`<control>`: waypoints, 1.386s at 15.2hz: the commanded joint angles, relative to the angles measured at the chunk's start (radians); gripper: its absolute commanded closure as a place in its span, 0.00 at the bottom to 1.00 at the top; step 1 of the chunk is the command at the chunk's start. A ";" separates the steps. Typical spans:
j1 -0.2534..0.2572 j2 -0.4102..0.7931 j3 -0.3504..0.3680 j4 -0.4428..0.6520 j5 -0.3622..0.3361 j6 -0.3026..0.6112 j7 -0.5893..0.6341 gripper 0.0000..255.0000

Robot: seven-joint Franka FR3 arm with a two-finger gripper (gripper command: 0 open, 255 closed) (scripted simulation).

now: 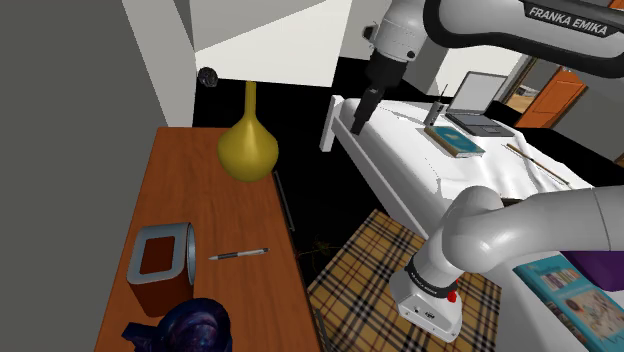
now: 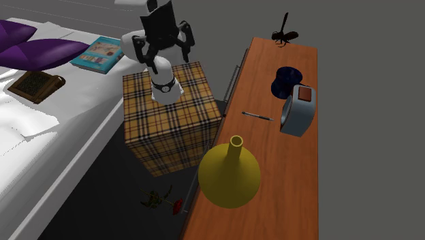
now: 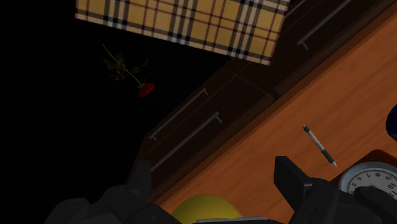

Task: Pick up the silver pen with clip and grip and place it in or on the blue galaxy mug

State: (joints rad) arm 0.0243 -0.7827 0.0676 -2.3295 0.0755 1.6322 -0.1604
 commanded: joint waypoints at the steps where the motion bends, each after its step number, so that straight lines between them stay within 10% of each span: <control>1: 0.000 0.000 0.000 0.000 0.000 0.000 0.000 0.00; 21: 0.200 0.505 0.216 0.016 0.074 0.421 -0.134 0.00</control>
State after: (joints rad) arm 0.2153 -0.3116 0.2700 -2.3216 0.1503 2.0296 -0.2909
